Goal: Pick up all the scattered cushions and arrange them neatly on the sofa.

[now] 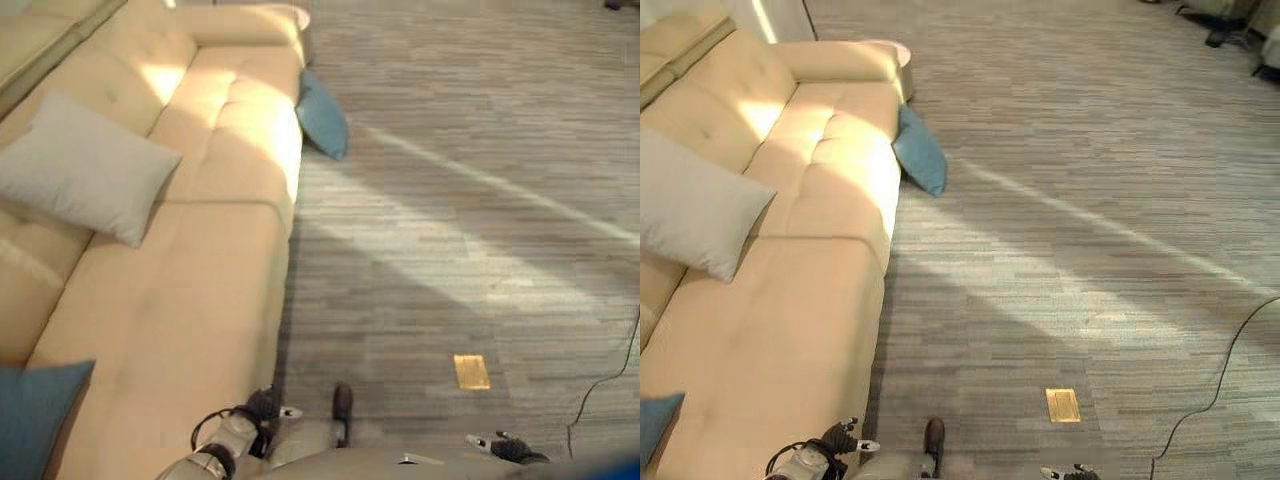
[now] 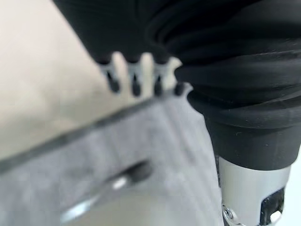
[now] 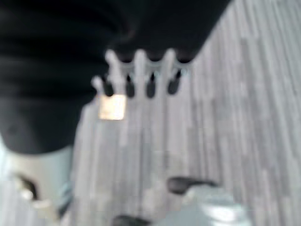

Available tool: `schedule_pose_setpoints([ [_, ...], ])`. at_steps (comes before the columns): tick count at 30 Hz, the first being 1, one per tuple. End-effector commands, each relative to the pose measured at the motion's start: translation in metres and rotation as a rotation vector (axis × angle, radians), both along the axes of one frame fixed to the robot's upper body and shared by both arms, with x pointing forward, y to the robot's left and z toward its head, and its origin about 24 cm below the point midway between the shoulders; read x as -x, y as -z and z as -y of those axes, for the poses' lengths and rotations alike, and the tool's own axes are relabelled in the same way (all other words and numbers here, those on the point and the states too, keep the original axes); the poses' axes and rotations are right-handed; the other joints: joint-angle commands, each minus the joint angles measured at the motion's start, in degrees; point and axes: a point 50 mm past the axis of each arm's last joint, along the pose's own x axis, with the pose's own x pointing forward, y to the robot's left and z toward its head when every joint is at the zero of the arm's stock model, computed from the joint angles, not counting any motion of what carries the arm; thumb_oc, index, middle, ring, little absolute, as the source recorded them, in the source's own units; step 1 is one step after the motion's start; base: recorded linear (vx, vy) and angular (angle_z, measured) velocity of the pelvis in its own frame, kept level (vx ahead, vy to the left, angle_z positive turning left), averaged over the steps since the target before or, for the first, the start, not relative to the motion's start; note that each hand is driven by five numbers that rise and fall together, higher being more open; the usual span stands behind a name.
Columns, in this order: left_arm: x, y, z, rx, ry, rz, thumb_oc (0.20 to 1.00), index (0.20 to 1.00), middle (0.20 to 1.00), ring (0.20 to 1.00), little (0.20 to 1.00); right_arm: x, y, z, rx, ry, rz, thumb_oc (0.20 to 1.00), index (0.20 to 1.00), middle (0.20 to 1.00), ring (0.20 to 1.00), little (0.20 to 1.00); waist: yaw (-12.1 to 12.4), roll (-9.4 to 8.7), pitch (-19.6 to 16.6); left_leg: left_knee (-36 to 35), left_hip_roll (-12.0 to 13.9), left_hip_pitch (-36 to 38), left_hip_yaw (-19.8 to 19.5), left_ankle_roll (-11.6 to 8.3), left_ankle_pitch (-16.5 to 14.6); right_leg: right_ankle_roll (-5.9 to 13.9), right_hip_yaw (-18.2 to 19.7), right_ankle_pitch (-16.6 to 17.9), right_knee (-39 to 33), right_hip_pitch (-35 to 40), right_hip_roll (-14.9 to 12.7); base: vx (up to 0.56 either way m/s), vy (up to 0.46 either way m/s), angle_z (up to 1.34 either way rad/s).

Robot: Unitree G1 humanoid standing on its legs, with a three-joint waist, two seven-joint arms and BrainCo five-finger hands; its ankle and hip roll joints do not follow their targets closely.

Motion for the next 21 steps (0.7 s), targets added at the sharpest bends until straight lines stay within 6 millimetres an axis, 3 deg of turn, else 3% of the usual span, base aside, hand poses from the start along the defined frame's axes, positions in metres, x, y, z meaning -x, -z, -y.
schedule_pose_setpoints([
  [1, -0.025, -0.010, 0.007, 0.007, -0.001, 0.094, 1.000, 1.000, 1.000, 1.000, 1.000, -0.038, -0.013, 0.014, 0.047, -0.047, 0.133, 1.000, 1.000, 1.000, 1.000, 1.000, 0.03, 0.48, -0.20, -0.31, 2.33, 2.11, -3.04, -6.50, -2.77, -0.51, -7.20, 10.26, -14.54, -10.77, -2.45, 0.50, -0.147, -0.15],
  [2, -0.026, -0.010, 0.007, 0.008, -0.005, 0.098, 1.000, 1.000, 1.000, 1.000, 1.000, -0.040, -0.014, 0.013, 0.048, -0.053, 0.144, 1.000, 1.000, 1.000, 1.000, 1.000, -0.30, 0.07, -0.31, -0.41, 2.11, 2.53, -3.18, -6.74, -3.34, -0.49, -6.97, 11.51, -19.23, -11.48, -2.35, 0.33, -0.163, 0.18],
  [3, -0.025, -0.010, 0.007, 0.008, -0.005, 0.098, 1.000, 1.000, 1.000, 1.000, 1.000, -0.040, -0.014, 0.014, 0.048, -0.053, 0.144, 1.000, 1.000, 1.000, 1.000, 1.000, -0.31, 0.20, -0.12, -0.50, 2.25, 2.85, -3.20, -6.76, -3.43, -0.52, -7.02, 11.60, -19.55, -11.05, -2.21, 0.18, -0.124, 0.15],
  [5, -0.027, -0.010, 0.010, 0.005, 0.019, 0.090, 1.000, 1.000, 1.000, 1.000, 1.000, -0.045, -0.015, 0.014, 0.050, -0.050, 0.153, 1.000, 1.000, 1.000, 1.000, 1.000, -1.93, -0.41, -0.09, -0.55, 2.11, 4.99, -3.83, -7.51, -5.69, 0.90, -4.29, 16.71, -31.70, -14.40, -2.38, 0.39, -0.263, 0.21],
  [7, -0.023, -0.008, 0.010, 0.010, 0.007, 0.076, 1.000, 1.000, 1.000, 1.000, 1.000, -0.042, -0.014, 0.014, 0.054, -0.052, 0.138, 1.000, 1.000, 1.000, 1.000, 1.000, -2.36, -0.02, -0.13, -0.49, 2.68, 6.61, -4.01, -8.18, -7.12, 1.78, -5.24, 17.92, -33.30, -14.41, -2.87, 0.42, -0.300, 0.14],
  [9, -0.006, 0.000, 0.009, 0.019, -0.022, 0.028, 1.000, 1.000, 1.000, 1.000, 1.000, -0.030, -0.011, 0.015, 0.046, -0.047, 0.103, 1.000, 1.000, 1.000, 1.000, 1.000, -2.70, -0.31, -2.52, 0.28, 3.76, 8.97, -4.29, -9.30, -9.66, 0.45, -3.79, 18.95, -33.93, -11.94, -2.82, 0.43, -0.366, 0.15],
  [10, -0.001, 0.002, 0.010, 0.026, -0.041, 0.015, 1.000, 1.000, 1.000, 1.000, 1.000, -0.024, -0.010, 0.015, 0.037, -0.026, 0.093, 1.000, 1.000, 1.000, 1.000, 1.000, -2.94, -0.21, -3.45, 6.18, 4.98, 8.19, -4.43, -10.80, -9.38, -0.69, -3.90, 17.71, -32.99, -10.27, -2.13, 0.29, -0.290, 0.38],
  [11, -0.001, 0.002, 0.010, 0.027, -0.041, 0.015, 1.000, 1.000, 1.000, 1.000, 1.000, -0.024, -0.010, 0.015, 0.037, -0.026, 0.093, 1.000, 1.000, 1.000, 1.000, 1.000, -3.00, -0.15, -3.43, 6.40, 5.03, 8.11, -4.49, -10.82, -9.55, -0.71, -3.99, 17.66, -32.96, -10.23, -2.10, 0.27, -0.342, 0.46],
  [12, 0.000, 0.002, 0.010, 0.031, -0.048, 0.013, 1.000, 1.000, 1.000, 1.000, 1.000, -0.022, -0.010, 0.016, 0.036, -0.019, 0.090, 1.000, 1.000, 1.000, 1.000, 1.000, -2.88, -0.15, -3.31, 11.62, 5.27, 6.60, -4.14, -12.09, -7.29, -1.35, -4.10, 16.96, -33.00, -8.64, -1.80, 0.17, -0.306, 0.33],
  [13, -0.003, 0.001, 0.012, 0.038, -0.042, 0.019, 1.000, 1.000, 1.000, 1.000, 1.000, -0.020, -0.010, 0.018, 0.041, -0.008, 0.089, 1.000, 1.000, 1.000, 1.000, 1.000, -2.31, -1.34, -1.85, 22.94, 5.54, 0.76, -2.68, -13.61, -2.04, -2.41, -3.90, 15.86, -33.48, -5.31, -2.48, 0.21, -0.432, 0.19],
  [15, -0.012, -0.002, 0.013, 0.040, -0.033, 0.044, 1.000, 1.000, 1.000, 1.000, 1.000, -0.024, -0.012, 0.020, 0.045, -0.005, 0.101, 1.000, 1.000, 1.000, 1.000, 1.000, -1.29, -2.89, -0.21, 29.54, 5.46, -3.49, -1.49, -13.27, -1.15, -3.82, -3.84, 14.67, -33.25, -3.43, -2.74, 0.17, -0.354, 0.16],
  [17, -0.013, -0.003, 0.015, 0.041, -0.023, 0.048, 1.000, 1.000, 1.000, 1.000, 1.000, -0.026, -0.013, 0.022, 0.053, -0.009, 0.101, 1.000, 1.000, 1.000, 1.000, 1.000, -0.33, -3.29, 0.14, 28.20, 4.29, -7.54, 0.44, -12.53, -2.28, -4.05, -3.34, 13.89, -33.59, -1.86, -2.84, 0.19, -0.189, -0.03],
  [19, -0.011, -0.002, 0.018, 0.037, 0.000, 0.043, 1.000, 1.000, 1.000, 1.000, 1.000, -0.030, -0.015, 0.025, 0.062, -0.016, 0.119, 1.000, 1.000, 1.000, 1.000, 1.000, 0.40, -2.00, -0.30, 15.83, 2.13, -7.53, 1.78, -10.93, -3.79, -3.44, -3.09, 12.44, -33.69, 0.29, -1.52, 0.42, -0.148, -0.23],
  [20, -0.010, -0.001, 0.022, 0.034, 0.018, 0.039, 1.000, 1.000, 1.000, 1.000, 1.000, -0.036, -0.017, 0.026, 0.073, -0.045, 0.133, 1.000, 1.000, 1.000, 1.000, 1.000, 1.11, -0.38, -0.92, 8.36, 0.64, -8.61, -0.12, -10.53, 0.26, -3.44, -2.18, 11.11, -32.98, 1.34, 0.88, 0.51, -0.155, -0.25],
  [21, -0.010, -0.001, 0.021, 0.035, 0.019, 0.036, 1.000, 1.000, 1.000, 1.000, 1.000, -0.036, -0.017, 0.026, 0.076, -0.061, 0.129, 1.000, 1.000, 1.000, 1.000, 1.000, 1.64, -0.22, -0.88, 7.77, -0.26, -8.10, -1.73, -10.60, 1.03, -3.83, -1.37, 9.93, -31.79, 2.37, 1.72, 0.49, -0.118, -0.62],
])
